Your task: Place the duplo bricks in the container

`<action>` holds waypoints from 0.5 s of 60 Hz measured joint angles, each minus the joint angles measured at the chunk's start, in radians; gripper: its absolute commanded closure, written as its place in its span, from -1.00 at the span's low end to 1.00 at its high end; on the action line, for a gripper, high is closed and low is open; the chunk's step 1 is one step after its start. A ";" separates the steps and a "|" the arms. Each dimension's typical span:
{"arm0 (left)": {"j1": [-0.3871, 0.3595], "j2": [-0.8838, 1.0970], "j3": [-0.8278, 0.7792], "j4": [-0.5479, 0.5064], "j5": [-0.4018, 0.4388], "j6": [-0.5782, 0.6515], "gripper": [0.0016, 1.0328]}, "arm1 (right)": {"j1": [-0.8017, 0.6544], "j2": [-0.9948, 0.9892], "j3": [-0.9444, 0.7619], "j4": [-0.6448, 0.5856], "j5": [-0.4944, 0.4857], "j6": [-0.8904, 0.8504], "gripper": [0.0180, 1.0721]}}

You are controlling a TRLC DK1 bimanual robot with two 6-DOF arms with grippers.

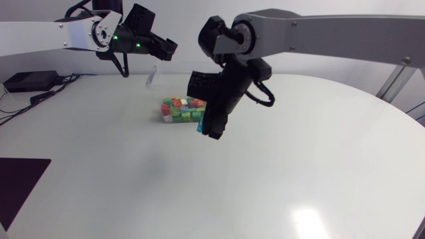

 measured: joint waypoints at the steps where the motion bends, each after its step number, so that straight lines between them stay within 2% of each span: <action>1: -0.004 0.010 0.006 0.004 -0.007 -0.009 0.42 | -0.010 -0.008 -0.001 0.002 -0.003 0.002 0.52; 3: -0.009 0.023 0.017 0.006 -0.018 -0.026 0.09 | -0.027 -0.022 -0.001 0.005 -0.006 0.010 0.52; 4: -0.011 0.031 0.023 0.007 -0.022 -0.034 -0.01 | -0.035 -0.029 -0.001 0.011 -0.007 0.015 0.52; 6: -0.016 0.042 0.029 0.007 -0.039 -0.046 -0.59 | -0.045 -0.035 -0.001 0.019 -0.010 0.018 0.52; 8: -0.021 0.051 0.032 0.007 -0.064 -0.055 -0.90 | -0.060 -0.048 0.000 0.032 -0.018 0.027 0.52; 17: -0.039 0.071 0.034 0.006 -0.145 -0.080 -0.93 | -0.103 -0.066 0.031 0.071 -0.026 0.081 0.52; 30: -0.036 0.045 0.004 -0.025 -0.288 -0.084 -0.93 | -0.119 -0.063 0.155 0.187 -0.024 0.194 0.52</action>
